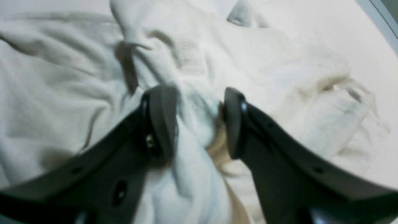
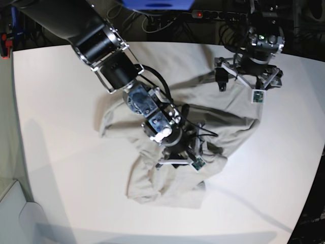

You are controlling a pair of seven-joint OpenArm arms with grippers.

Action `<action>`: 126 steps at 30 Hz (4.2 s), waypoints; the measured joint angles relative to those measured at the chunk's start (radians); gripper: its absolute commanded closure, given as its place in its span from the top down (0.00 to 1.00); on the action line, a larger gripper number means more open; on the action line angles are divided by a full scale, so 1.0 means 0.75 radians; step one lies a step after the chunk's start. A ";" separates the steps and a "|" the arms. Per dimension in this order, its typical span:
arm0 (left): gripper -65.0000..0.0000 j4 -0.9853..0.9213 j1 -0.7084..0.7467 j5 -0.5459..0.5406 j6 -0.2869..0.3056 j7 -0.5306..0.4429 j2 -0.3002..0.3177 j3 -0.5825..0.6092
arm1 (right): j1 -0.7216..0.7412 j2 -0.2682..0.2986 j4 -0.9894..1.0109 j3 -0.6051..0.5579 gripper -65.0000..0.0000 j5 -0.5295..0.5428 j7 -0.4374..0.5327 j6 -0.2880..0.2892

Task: Layout the t-shirt on the table in an organized manner, then fold the t-shirt properly
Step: 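Grasp the shirt fabric with the right gripper near the left gripper, then pull the shirt apart, right gripper sweeping away from the left gripper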

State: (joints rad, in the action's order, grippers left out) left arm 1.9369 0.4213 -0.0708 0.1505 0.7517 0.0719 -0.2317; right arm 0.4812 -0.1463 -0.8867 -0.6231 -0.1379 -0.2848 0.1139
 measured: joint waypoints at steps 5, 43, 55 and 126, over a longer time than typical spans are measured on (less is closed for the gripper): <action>1.00 0.001 0.000 0.002 0.001 0.001 0.001 0.000 | 0.011 -0.005 0.098 -0.003 0.35 0.124 -0.008 -0.004; 1.00 -0.121 -0.155 -0.003 -0.004 -0.014 -0.045 -0.029 | -0.259 0.174 -0.877 0.181 0.01 0.125 -0.374 -0.009; 1.00 -0.172 -0.208 -0.275 0.005 0.142 0.001 -0.047 | -0.280 0.176 -0.903 0.175 0.01 0.125 -0.385 -0.009; 0.00 -0.596 -0.097 -0.180 -0.065 -0.104 0.282 -0.387 | -0.368 0.253 -1.142 0.268 0.27 0.121 -0.541 0.032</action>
State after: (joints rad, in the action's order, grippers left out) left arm 1.4902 0.3489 -0.2054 0.1017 0.6739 0.2836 -0.5220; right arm 0.2054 0.0433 -1.7435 -0.4221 -0.0475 -0.6907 0.1375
